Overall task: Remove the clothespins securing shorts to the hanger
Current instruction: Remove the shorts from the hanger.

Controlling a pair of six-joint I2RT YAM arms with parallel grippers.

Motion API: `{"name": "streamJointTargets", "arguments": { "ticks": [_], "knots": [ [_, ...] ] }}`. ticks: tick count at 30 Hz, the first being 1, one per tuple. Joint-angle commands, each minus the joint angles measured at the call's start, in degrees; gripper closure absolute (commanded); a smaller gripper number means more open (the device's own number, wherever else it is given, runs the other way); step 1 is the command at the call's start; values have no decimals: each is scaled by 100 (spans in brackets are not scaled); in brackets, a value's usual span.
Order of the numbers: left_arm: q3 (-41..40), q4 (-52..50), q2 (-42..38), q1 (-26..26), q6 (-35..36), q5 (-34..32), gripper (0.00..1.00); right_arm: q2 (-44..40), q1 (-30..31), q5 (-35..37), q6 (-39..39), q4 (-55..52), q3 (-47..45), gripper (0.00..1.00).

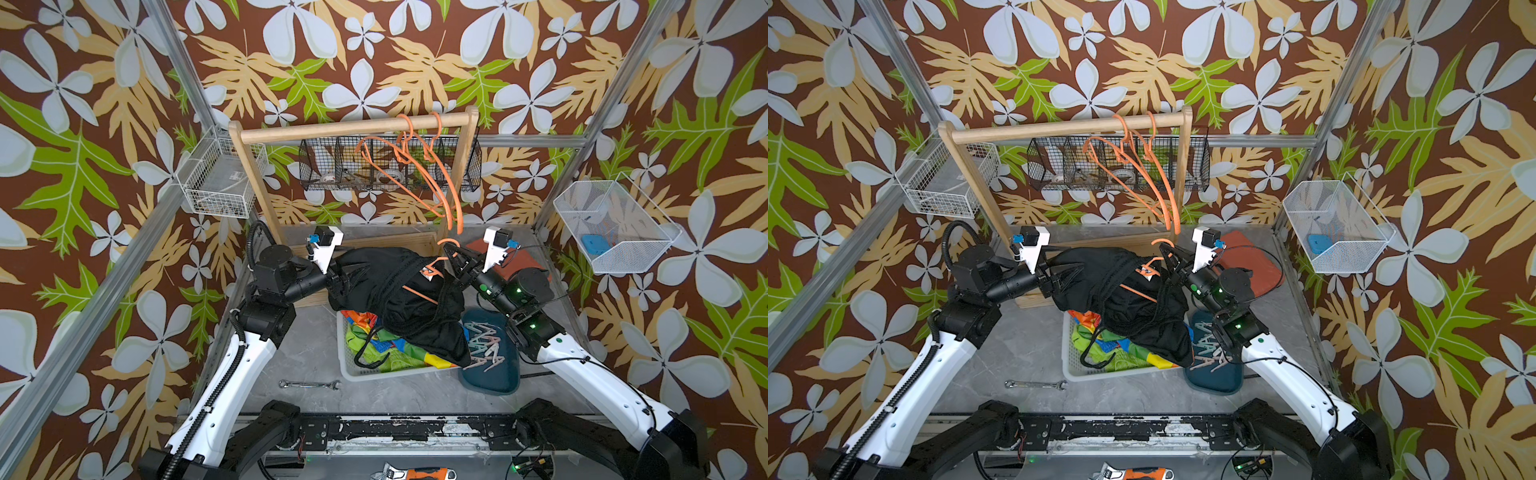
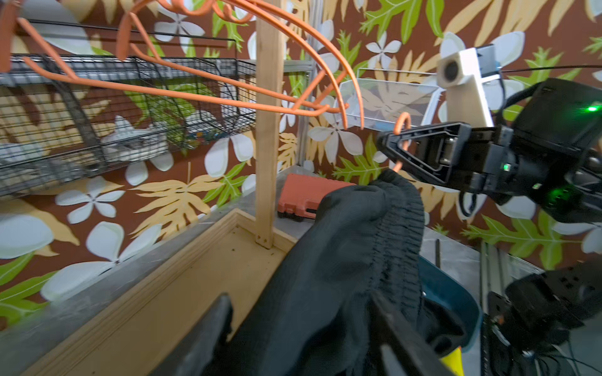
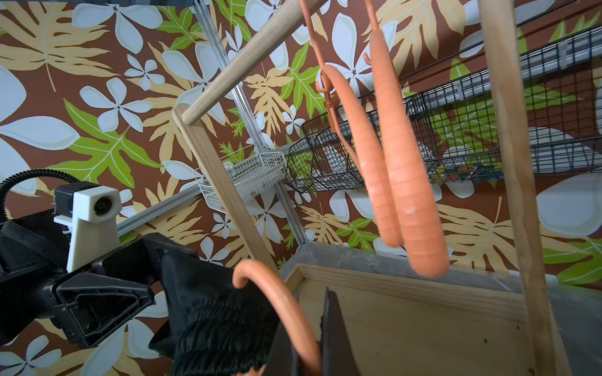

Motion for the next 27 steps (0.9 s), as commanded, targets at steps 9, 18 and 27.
{"name": "streamJointTargets", "arguments": {
  "ticks": [9,18,27],
  "knots": [
    [-199,-6,-1180,-209,-153,-3291,0,260,17,-506,-447,-118,486,100],
    [386,-535,-428,-2909,858,-6185,0,669,350,-841,-759,-400,1111,100],
    [284,-109,176,-3282,1052,-6728,0,949,575,-983,-870,-672,1677,100]
  ]
}}
